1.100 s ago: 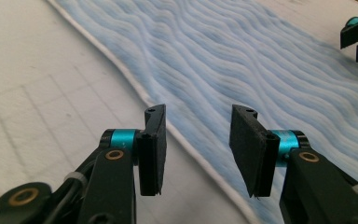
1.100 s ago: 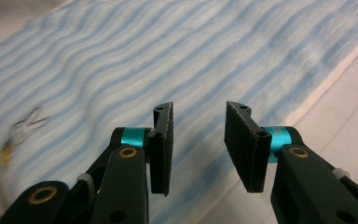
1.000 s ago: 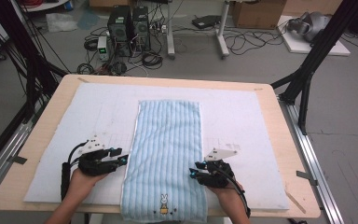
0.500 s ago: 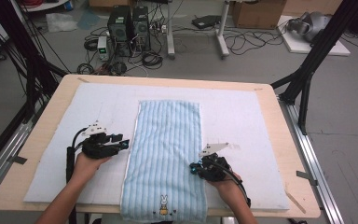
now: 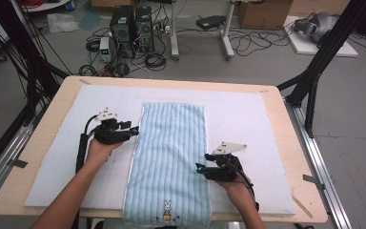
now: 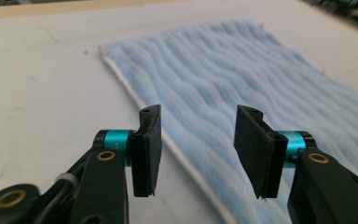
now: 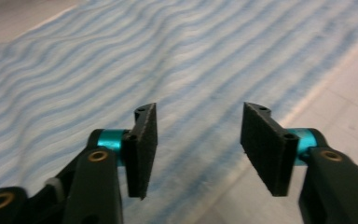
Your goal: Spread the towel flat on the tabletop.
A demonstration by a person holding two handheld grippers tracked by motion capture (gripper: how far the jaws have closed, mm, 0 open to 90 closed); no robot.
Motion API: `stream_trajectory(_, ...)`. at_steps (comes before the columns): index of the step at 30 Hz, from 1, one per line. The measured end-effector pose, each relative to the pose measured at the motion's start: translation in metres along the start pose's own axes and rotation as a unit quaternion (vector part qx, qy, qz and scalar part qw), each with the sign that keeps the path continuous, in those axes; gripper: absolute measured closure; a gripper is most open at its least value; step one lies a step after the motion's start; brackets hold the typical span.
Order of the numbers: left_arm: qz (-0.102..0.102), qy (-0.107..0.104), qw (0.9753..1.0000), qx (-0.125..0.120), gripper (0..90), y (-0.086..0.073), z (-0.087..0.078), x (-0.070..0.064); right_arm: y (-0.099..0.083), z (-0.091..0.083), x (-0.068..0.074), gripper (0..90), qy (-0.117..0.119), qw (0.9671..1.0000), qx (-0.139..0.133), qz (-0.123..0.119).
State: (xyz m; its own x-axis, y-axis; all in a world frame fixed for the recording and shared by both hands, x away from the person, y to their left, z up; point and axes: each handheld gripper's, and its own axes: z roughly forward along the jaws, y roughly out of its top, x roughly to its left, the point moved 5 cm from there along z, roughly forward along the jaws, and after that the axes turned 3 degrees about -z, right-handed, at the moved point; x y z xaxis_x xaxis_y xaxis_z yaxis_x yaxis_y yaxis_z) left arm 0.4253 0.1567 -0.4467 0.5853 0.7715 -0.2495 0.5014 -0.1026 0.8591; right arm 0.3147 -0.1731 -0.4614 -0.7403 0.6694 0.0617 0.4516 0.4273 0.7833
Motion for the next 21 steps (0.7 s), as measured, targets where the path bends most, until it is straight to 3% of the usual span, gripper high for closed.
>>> stream_trajectory(4, 0.005, 0.014, 0.9999, 0.002, 45.3, 0.012, 0.021, 0.007, -0.001, -0.003, -0.008, 35.9, -0.021, 0.9995, -0.007, 0.024)
stream_trajectory(10, 0.004, 0.053, 0.9979, 0.037, 45.6, 0.02, 0.052, 0.023, -0.002, -0.004, -0.013, 33.1, -0.024, 0.999, -0.015, 0.034)
stream_trajectory(16, -0.001, 0.103, 0.9925, 0.065, 51.7, 0.022, 0.074, 0.042, -0.002, -0.004, -0.014, 33.1, -0.024, 0.999, -0.017, 0.033)
stream_trajectory(19, -0.007, 0.105, 0.9919, 0.072, 56.7, 0.019, 0.082, 0.043, -0.002, -0.005, -0.014, 33.2, -0.023, 0.9989, -0.019, 0.036)
stream_trajectory(21, 0.01, 0.105, 0.9915, 0.076, 61.3, 0.017, 0.086, 0.038, -0.002, -0.005, -0.014, 33.1, -0.024, 0.9989, -0.018, 0.036)
